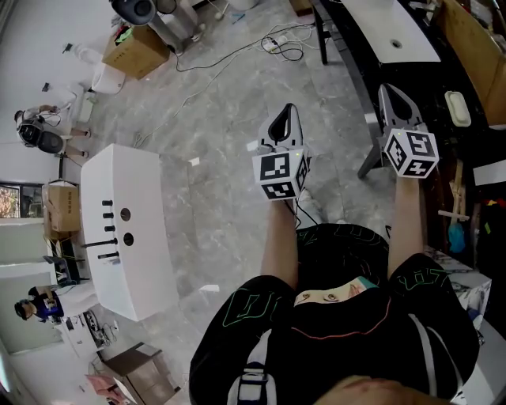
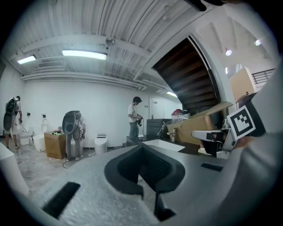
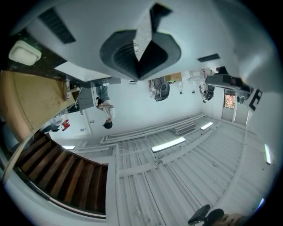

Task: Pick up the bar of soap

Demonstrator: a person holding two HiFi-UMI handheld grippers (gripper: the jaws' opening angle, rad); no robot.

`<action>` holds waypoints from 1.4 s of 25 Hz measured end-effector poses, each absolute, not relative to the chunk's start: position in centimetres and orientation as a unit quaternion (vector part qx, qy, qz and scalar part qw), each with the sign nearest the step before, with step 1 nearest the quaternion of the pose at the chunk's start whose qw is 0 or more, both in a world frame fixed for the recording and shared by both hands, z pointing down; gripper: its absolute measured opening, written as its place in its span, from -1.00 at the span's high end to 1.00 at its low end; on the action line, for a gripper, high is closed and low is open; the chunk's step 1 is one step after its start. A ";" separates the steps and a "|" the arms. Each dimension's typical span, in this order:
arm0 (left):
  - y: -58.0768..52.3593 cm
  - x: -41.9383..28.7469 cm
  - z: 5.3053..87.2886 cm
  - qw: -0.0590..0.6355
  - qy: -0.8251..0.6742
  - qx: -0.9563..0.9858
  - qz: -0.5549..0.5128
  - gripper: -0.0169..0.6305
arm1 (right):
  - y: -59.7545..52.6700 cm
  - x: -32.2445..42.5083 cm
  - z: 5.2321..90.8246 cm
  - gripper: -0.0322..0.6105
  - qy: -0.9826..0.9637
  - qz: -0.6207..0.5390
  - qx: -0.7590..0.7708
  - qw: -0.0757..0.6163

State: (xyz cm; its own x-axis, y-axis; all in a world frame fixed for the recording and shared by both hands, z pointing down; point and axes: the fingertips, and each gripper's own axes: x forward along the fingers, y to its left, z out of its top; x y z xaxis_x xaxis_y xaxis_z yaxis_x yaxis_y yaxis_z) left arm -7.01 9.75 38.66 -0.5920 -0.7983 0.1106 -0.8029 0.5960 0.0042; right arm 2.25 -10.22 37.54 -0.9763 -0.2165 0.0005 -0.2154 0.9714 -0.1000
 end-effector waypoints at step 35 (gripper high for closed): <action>16.6 -29.2 45.0 0.119 -0.888 0.427 -0.124 0.92 | -1.6 -20.8 39.4 0.89 0.992 0.013 -0.086 -0.095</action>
State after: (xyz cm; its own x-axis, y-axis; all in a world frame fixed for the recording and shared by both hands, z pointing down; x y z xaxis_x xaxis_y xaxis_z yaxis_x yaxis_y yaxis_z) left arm -29.19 16.57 45.00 -0.6065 -0.7881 0.1050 -0.7294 0.6042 0.3209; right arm -20.75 -1.57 39.35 -0.9670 -0.1734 0.1866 -0.1684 0.9848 0.0425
